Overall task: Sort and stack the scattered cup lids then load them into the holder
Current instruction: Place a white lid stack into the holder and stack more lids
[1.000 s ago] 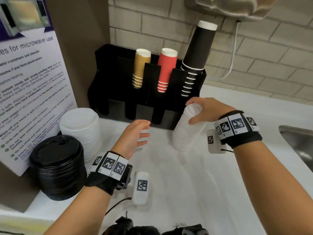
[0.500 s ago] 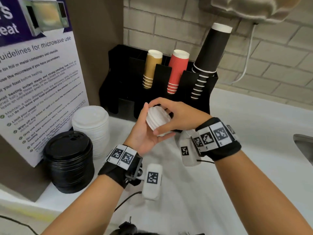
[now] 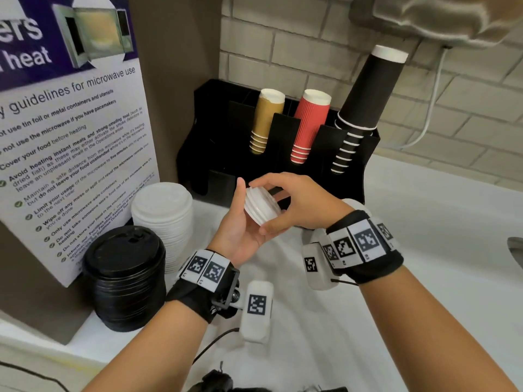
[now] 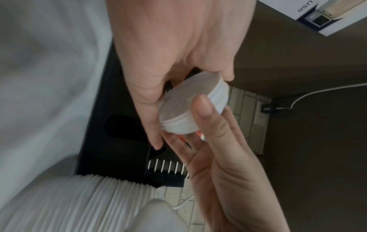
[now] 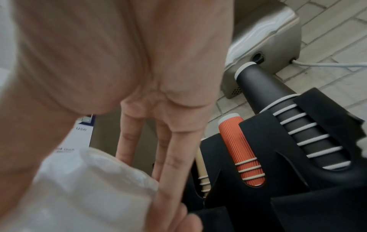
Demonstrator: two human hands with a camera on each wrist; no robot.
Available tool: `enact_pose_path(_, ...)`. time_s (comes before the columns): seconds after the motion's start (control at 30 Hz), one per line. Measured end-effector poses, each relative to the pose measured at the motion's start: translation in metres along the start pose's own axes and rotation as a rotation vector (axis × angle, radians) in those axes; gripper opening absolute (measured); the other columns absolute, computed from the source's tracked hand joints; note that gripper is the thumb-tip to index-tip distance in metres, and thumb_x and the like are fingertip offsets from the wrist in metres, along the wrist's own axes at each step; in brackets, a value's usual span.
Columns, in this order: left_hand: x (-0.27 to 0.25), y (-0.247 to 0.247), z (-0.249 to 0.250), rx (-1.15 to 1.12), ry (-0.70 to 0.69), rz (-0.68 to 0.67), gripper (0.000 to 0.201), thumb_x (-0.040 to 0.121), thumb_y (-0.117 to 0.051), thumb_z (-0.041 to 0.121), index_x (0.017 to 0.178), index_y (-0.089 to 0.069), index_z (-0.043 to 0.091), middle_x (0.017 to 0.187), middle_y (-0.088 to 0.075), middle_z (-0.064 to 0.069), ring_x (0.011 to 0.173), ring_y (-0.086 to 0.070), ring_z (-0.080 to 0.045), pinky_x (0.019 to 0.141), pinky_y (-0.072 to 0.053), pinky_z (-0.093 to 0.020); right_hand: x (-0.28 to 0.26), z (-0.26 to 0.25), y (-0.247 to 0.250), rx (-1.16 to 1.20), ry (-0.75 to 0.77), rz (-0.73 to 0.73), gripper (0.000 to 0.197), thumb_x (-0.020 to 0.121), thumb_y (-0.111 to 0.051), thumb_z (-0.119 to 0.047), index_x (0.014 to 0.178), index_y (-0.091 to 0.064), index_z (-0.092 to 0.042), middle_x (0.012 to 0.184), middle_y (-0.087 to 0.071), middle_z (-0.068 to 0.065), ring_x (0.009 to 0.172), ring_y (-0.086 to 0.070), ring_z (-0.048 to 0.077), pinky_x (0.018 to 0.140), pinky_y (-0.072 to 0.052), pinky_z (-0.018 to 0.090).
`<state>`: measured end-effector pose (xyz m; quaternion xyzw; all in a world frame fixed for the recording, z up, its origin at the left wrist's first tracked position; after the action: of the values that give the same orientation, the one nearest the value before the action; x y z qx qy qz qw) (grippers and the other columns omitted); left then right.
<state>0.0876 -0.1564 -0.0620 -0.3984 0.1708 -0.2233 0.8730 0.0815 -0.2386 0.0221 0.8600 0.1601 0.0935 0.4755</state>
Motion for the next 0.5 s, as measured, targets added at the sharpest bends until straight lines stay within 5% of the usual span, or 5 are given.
enact_pose_path(0.2, 0.007, 0.007, 0.006, -0.004, 0.003, 0.01, 0.071, 0.084, -0.038, 0.07, 0.134, -0.056, 0.021, 0.124, -0.068, -0.009, 0.112, -0.066, -0.024, 0.082, -0.058, -0.046, 0.015, -0.005, 0.0, -0.087, -0.003, -0.014, 0.07, 0.062, -0.085, -0.03, 0.124, -0.054, -0.031, 0.115, -0.054, -0.002, 0.105, -0.054, 0.016, 0.091, -0.051, 0.038)
enact_pose_path(0.4, 0.011, 0.042, 0.005, -0.014, -0.012, 0.34, 0.051, 0.095, -0.041, 0.061, 0.121, -0.057, 0.02, 0.124, -0.057, -0.012, 0.108, -0.061, -0.031, 0.086, -0.054, -0.047, 0.062, -0.004, 0.04, -0.182, -0.052, 0.165, 0.074, 0.063, -0.086, -0.028, 0.128, -0.052, -0.021, 0.118, -0.051, 0.005, 0.108, -0.052, 0.023, 0.086, -0.045, 0.028)
enact_pose_path(0.5, 0.007, 0.054, -0.001, 0.038, 0.014, 0.414, 0.042, 0.098, -0.042, 0.055, 0.11, -0.06, 0.019, 0.12, -0.058, -0.01, 0.1, -0.062, -0.028, 0.077, -0.053, -0.04, 0.094, 0.002, 0.037, -0.292, -0.155, 0.131, 0.082, 0.066, -0.084, -0.024, 0.136, -0.042, -0.016, 0.126, -0.046, 0.011, 0.113, -0.048, 0.027, 0.085, -0.042, 0.03)
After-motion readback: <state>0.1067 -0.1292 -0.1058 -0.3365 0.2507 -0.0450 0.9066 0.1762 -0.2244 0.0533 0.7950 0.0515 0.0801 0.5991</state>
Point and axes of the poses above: each hand's wrist, its own x-axis towards the middle knuckle, its own y-axis out of the back of the hand, z = x × y, the point moved 6 cm from there along x, towards the middle knuckle
